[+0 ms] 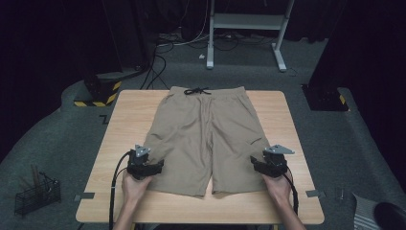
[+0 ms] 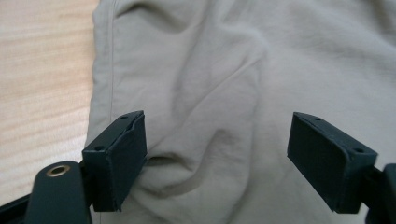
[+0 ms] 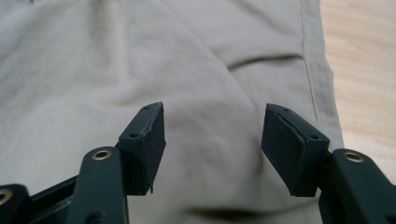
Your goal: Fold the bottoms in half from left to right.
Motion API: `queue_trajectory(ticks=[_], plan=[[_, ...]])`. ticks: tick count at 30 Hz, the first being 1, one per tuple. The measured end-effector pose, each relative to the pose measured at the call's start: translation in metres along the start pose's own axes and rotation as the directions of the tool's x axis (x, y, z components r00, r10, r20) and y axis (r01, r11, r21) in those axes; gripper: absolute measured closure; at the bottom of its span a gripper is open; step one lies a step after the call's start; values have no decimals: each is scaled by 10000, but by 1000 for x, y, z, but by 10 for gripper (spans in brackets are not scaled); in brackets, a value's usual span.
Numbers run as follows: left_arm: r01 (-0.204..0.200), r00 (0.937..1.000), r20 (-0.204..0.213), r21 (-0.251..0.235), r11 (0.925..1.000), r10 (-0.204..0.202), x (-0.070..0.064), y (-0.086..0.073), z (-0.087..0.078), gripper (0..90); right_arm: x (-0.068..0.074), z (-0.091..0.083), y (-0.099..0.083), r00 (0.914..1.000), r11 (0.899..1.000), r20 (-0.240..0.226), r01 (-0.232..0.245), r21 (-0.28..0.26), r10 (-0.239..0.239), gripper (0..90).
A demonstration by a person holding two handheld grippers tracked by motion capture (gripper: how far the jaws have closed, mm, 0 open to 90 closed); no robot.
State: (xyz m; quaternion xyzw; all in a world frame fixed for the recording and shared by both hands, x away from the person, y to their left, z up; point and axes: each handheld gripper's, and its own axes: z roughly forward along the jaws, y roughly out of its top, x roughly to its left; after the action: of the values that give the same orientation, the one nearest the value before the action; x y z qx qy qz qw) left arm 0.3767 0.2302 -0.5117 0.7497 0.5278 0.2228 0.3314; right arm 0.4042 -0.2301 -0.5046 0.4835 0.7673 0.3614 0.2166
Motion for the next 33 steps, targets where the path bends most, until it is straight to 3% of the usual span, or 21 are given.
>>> queue_trajectory(ticks=[3,7,12,17,22,33], plan=[[-43,9998,171,130,9999,41,-1,3,1,202,2,3,4,9999,10000,-126,-86,-46,85,401],[-19,9995,316,-122,9999,23,-3,7,1,213,4,7,7,9997,9999,-198,132,37,-131,406],[-214,9992,348,24,9998,213,-9,14,12,210,4,11,11,9991,9997,-370,224,9,-224,410],[89,9977,671,-238,9997,-73,-13,19,21,218,4,14,15,9981,9997,-562,235,15,-234,411],[206,9973,709,-312,9993,-184,-13,22,25,229,5,20,19,9974,9995,-641,317,35,-314,413],[-424,9980,469,-44,9991,426,-24,39,46,230,16,39,25,9962,9983,-731,492,305,-469,418]])
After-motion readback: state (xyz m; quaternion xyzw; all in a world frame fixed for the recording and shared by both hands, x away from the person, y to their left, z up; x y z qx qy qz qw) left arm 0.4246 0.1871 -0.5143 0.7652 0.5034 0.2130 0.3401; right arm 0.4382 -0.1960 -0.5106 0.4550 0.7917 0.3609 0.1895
